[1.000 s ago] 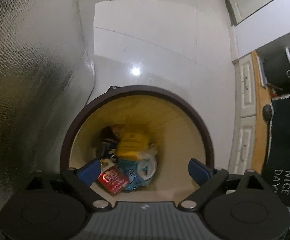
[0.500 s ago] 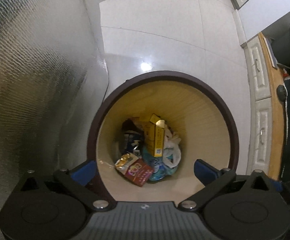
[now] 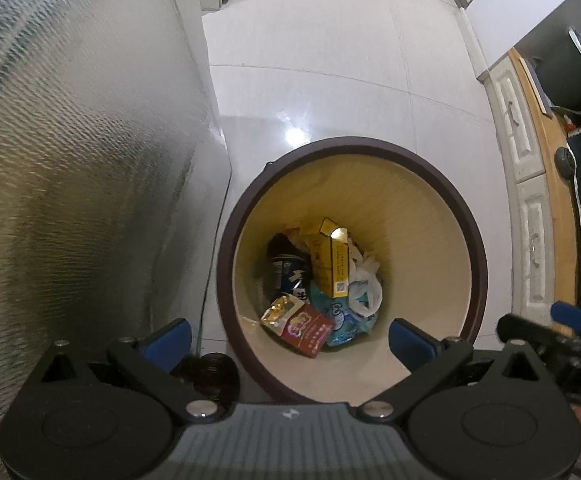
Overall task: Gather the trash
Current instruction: 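Lift both tools out of the bin and move back toward the table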
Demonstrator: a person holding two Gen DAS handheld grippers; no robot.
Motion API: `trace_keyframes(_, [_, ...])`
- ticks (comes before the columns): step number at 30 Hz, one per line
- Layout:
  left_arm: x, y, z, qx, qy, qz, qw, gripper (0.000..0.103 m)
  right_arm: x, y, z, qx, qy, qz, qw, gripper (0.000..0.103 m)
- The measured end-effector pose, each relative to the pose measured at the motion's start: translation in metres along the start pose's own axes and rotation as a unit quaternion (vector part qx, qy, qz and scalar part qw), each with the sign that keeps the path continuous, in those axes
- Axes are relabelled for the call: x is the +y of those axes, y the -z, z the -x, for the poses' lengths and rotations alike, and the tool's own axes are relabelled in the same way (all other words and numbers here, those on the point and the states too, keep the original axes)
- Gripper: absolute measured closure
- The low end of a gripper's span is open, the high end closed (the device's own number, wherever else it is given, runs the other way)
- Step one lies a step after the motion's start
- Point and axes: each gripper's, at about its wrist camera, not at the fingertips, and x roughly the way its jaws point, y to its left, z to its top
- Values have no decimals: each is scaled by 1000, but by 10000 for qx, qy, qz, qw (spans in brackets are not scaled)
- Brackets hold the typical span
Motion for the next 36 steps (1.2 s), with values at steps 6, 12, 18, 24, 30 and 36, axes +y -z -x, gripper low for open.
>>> trace_keyframes(6, [4,8,20,-119,-57,-1,9999,0,2,-1,18,-79,76,56,9999,0])
trace_keyframes(12, [5,19,38,-219,-67,-14,9997,0,2,1,37,-110,129,93,9998,0])
trace_keyframes(18, [3,29,58,-306,-59,-45,9995,0,4,5,54,-3,151,185,9997,0])
trace_keyframes(24, [-1,38,79,-421,-25,-153,9990,0,5,11,75,-50,243,252,9994,0])
trace_keyframes(30, [-1,51,98,-514,60,-178,9985,0,6,16,94,-90,294,218,9993,0])
trace_keyframes(36, [2,61,117,-626,93,-173,9978,0,10,23,114,-182,311,282,9990,0])
